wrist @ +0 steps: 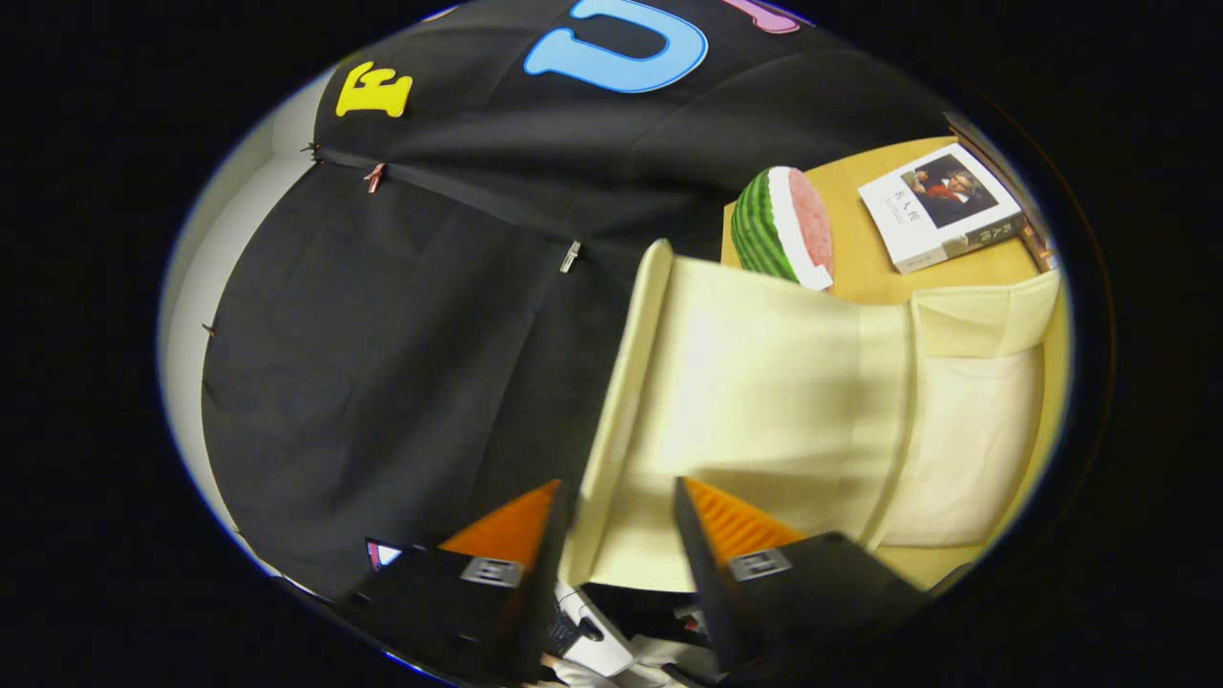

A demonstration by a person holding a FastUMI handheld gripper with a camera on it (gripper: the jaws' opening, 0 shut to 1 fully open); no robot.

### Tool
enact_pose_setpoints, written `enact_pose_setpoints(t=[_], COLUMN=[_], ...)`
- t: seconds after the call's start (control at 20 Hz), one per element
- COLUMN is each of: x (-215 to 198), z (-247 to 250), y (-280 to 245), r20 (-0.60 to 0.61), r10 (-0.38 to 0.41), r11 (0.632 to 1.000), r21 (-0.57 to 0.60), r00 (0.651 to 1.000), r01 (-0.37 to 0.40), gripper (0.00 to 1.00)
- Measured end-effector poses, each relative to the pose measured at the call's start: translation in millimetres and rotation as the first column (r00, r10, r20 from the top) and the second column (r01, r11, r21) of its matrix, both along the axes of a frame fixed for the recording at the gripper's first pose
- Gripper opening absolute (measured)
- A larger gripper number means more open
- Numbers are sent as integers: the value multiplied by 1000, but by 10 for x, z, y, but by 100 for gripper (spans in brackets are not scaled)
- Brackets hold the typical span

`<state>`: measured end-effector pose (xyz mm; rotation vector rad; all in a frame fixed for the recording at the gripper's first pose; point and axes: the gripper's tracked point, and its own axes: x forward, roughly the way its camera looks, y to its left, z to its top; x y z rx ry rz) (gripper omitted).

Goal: Open the storage box then place both shoes into the box .Put the left shoe in first, then the right shoe, with the right side of both shoes facing outward in a uniform manner.

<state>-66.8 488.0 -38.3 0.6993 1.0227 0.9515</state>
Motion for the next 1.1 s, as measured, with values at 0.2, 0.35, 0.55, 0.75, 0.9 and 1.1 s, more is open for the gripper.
enact_pose_setpoints(t=[0.2, 0.35, 0.55, 0.75, 0.9, 1.1], x=[235, 393, 609, 823, 924, 909], z=[77, 96, 46, -130, -413, -939], y=[-434, -865, -1631, -2481, -3159, -3880], r20=[136, 222, 340, 422, 463, 431], r10=[-73, -130, -204, -280, -308, -347], r11=[996, 984, 945, 866, 788, 700], r21=[-50, -91, -175, -276, -366, -472], r00=[988, 966, 918, 862, 831, 833], r01=[80, 154, 275, 416, 496, 536], gripper=[98, 97, 98, 98, 98, 98])
